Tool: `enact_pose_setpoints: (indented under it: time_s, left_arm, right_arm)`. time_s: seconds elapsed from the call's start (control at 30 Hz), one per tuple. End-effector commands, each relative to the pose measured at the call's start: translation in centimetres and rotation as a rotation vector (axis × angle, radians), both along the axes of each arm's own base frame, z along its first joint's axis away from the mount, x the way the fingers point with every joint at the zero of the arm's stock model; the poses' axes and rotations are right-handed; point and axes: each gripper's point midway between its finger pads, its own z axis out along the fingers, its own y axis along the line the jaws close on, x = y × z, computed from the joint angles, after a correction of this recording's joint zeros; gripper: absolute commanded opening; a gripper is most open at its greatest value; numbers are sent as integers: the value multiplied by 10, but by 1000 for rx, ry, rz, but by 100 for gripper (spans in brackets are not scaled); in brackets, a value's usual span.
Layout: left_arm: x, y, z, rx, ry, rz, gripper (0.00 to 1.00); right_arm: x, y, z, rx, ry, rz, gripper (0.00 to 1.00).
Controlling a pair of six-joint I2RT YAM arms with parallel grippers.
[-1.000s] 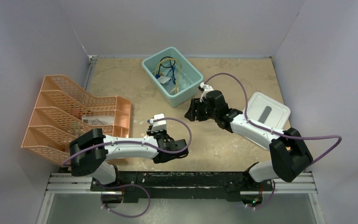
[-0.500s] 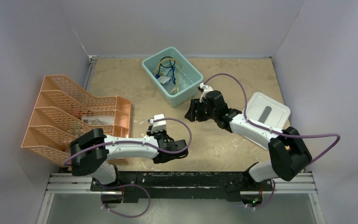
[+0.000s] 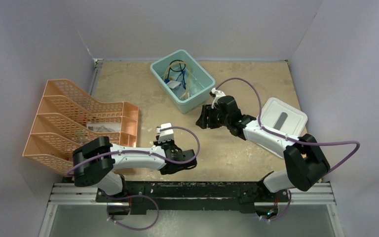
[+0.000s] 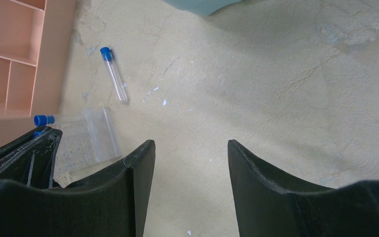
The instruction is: Organize the chemistry lab equipment
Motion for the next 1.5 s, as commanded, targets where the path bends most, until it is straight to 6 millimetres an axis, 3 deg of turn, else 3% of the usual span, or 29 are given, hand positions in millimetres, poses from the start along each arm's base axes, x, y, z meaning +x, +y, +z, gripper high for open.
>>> enact_pose_setpoints:
  time_s: [0.0,0.47,0.6,0.83,1.0,1.13,1.27,1.47]
  left_arm:
    - [3,0,9,-61,-37,17,10]
    - [7,2,26,-90,-58,31,32]
    - [9,-2,39,-104,-75,27,35]
    - [21,-7,94,-134,-136,20,42]
    - [44,16,136,-185,-137,80,46]
    - [67,44,161,-254,-121,126,49]
    - [90,70,174,-329,-72,148,49]
    - [118,115,182,-371,-20,202,49]
  right_arm:
    - [8,7,23,32,-46,21,58]
    - [10,9,33,37,-71,30,58]
    - [10,9,34,36,-74,34,58]
    - [15,9,44,0,-148,85,59]
    - [10,12,51,24,-180,121,60]
    - [-3,36,61,45,-246,230,60]
    - [-26,79,66,-20,-336,369,59]
    - [-57,137,61,-59,-383,565,45]
